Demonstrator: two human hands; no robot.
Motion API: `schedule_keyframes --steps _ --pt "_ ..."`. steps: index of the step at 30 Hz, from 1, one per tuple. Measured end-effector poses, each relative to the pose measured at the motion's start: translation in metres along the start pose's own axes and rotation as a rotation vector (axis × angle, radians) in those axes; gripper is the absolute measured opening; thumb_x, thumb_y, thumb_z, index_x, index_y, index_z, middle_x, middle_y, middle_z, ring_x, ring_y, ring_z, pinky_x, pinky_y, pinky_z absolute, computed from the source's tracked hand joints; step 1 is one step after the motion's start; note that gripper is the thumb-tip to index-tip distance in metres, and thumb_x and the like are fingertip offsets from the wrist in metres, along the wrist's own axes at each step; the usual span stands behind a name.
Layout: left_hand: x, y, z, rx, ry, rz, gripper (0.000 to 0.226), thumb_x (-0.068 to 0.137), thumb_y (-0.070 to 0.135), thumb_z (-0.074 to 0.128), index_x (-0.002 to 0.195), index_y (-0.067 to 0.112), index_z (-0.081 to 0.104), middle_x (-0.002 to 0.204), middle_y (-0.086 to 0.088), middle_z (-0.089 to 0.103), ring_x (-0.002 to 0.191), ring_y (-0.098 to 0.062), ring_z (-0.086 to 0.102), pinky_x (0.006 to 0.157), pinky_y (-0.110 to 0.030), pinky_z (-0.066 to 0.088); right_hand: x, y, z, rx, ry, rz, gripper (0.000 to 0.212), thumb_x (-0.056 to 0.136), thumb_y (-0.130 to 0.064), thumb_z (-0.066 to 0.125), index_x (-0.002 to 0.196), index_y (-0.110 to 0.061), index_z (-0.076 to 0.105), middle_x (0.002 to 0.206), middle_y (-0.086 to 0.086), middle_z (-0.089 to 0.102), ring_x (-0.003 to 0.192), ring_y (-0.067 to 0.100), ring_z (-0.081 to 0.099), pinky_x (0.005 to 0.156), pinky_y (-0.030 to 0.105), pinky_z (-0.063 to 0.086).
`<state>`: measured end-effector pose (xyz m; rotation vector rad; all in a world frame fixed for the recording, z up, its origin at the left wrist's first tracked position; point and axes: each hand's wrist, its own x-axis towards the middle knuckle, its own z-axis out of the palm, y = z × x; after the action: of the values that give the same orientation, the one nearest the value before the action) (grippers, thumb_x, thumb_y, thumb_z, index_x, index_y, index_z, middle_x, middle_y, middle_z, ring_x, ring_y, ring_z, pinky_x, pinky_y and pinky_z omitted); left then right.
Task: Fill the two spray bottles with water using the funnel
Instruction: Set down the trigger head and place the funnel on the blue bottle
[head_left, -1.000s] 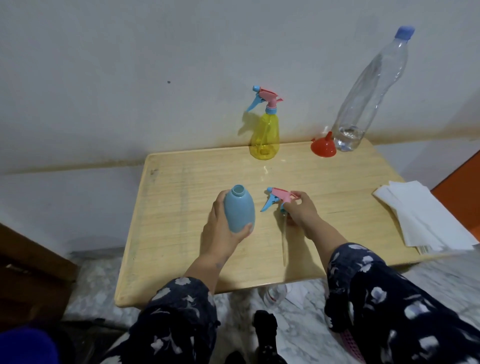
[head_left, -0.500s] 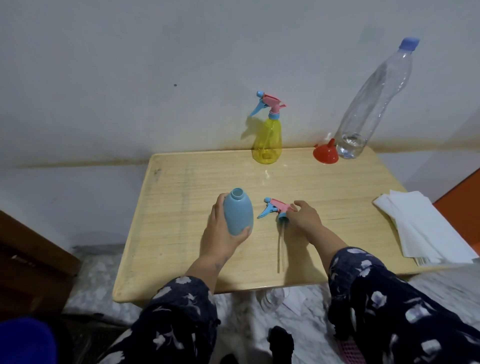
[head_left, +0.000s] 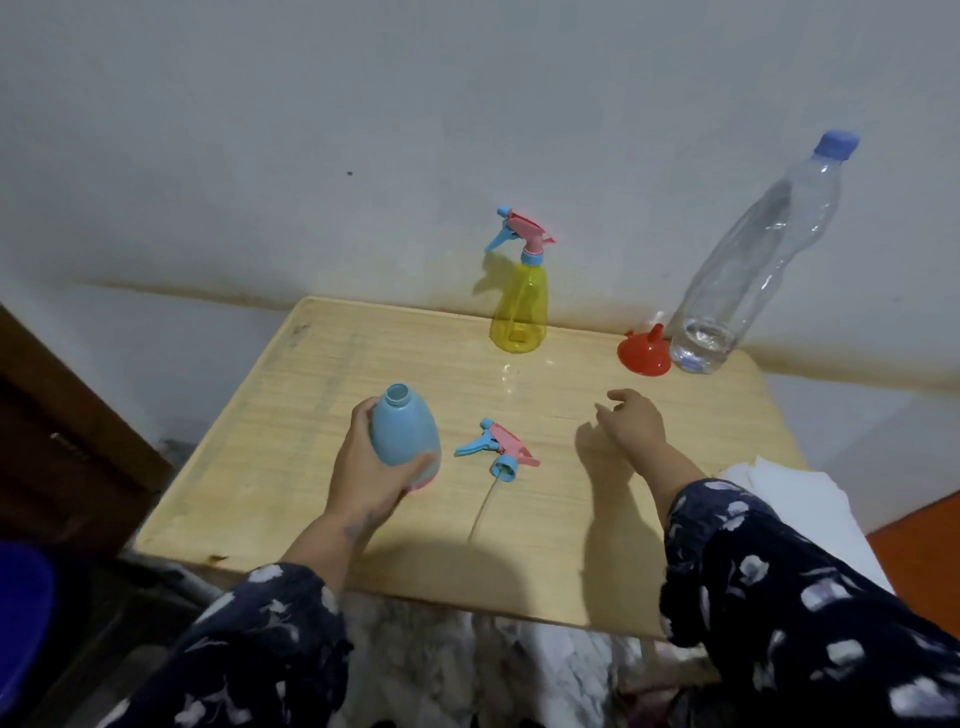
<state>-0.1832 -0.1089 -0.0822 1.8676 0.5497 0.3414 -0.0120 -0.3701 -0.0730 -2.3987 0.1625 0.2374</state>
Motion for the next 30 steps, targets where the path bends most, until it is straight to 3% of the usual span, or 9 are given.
schedule_keyframes --steps 2,5,10,13,18,24,27,30 --pt "-0.002 0.0 0.008 0.018 0.057 -0.009 0.085 0.067 0.015 0.087 0.132 0.03 0.035 0.125 0.003 0.049 0.105 -0.019 0.051 0.063 -0.016 0.041 0.017 0.005 -0.007 0.013 0.022 -0.028 0.049 0.089 -0.017 0.056 0.136 -0.01 0.047 0.136 0.017 0.049 0.121 0.033 0.051 0.098 0.037 0.041" --pt "-0.004 -0.002 0.016 0.037 0.107 -0.01 0.086 0.067 0.017 0.087 0.134 0.032 0.034 0.124 0.003 0.048 0.107 -0.022 0.053 0.066 -0.021 0.043 0.042 0.013 -0.016 -0.007 0.099 -0.024 0.06 0.088 -0.019 0.06 0.142 -0.009 0.037 0.14 0.018 0.039 0.126 0.037 0.043 0.103 0.041 0.037" --pt "-0.005 -0.006 0.02 -0.008 0.122 -0.011 0.083 0.069 0.018 0.086 0.113 0.064 0.033 0.121 0.004 0.053 0.102 -0.018 0.057 0.074 -0.028 0.048 0.081 0.027 -0.019 0.14 0.245 -0.011 0.065 0.084 -0.019 0.068 0.14 -0.005 0.036 0.139 0.014 0.041 0.128 0.032 0.042 0.11 0.043 0.036" --pt "-0.005 -0.007 0.022 -0.008 0.144 -0.019 0.084 0.069 0.018 0.086 0.104 0.073 0.034 0.114 0.01 0.055 0.097 -0.007 0.058 0.078 -0.028 0.048 0.1 0.03 -0.011 0.211 0.302 -0.046 0.071 0.081 -0.022 0.072 0.14 -0.01 0.034 0.14 0.011 0.043 0.128 0.03 0.044 0.109 0.041 0.036" --pt "-0.005 -0.006 0.028 -0.005 0.159 -0.045 0.082 0.071 0.013 0.084 0.106 0.068 0.034 0.109 0.028 0.051 0.089 0.014 0.053 0.074 -0.019 0.045 0.121 0.03 0.004 0.082 0.392 -0.047 0.077 0.077 -0.041 0.072 0.138 -0.01 0.036 0.137 0.012 0.046 0.126 0.031 0.045 0.106 0.048 0.039" --pt "-0.005 -0.003 0.029 -0.008 0.157 -0.025 0.08 0.073 0.007 0.082 0.113 0.058 0.035 0.111 0.025 0.052 0.087 0.024 0.054 0.068 -0.007 0.047 0.133 0.024 0.007 0.087 0.463 -0.032 0.064 0.076 -0.04 0.074 0.126 -0.012 0.046 0.128 0.01 0.054 0.118 0.031 0.051 0.107 0.045 0.037" --pt "-0.005 -0.005 0.027 -0.003 0.157 -0.033 0.08 0.072 0.009 0.083 0.117 0.056 0.035 0.114 0.024 0.054 0.093 0.02 0.056 0.07 -0.005 0.049 0.134 0.027 0.007 0.132 0.438 -0.063 0.064 0.074 -0.04 0.076 0.124 -0.015 0.048 0.126 0.007 0.057 0.116 0.03 0.054 0.107 0.045 0.037" --pt "-0.003 -0.01 0.024 0.008 0.153 -0.043 0.081 0.071 0.017 0.085 0.117 0.063 0.035 0.118 0.026 0.055 0.103 0.008 0.058 0.076 -0.013 0.051 0.128 0.025 0.001 0.159 0.404 -0.093 0.063 0.073 -0.04 0.077 0.124 -0.017 0.049 0.126 0.007 0.057 0.116 0.031 0.055 0.106 0.046 0.04"
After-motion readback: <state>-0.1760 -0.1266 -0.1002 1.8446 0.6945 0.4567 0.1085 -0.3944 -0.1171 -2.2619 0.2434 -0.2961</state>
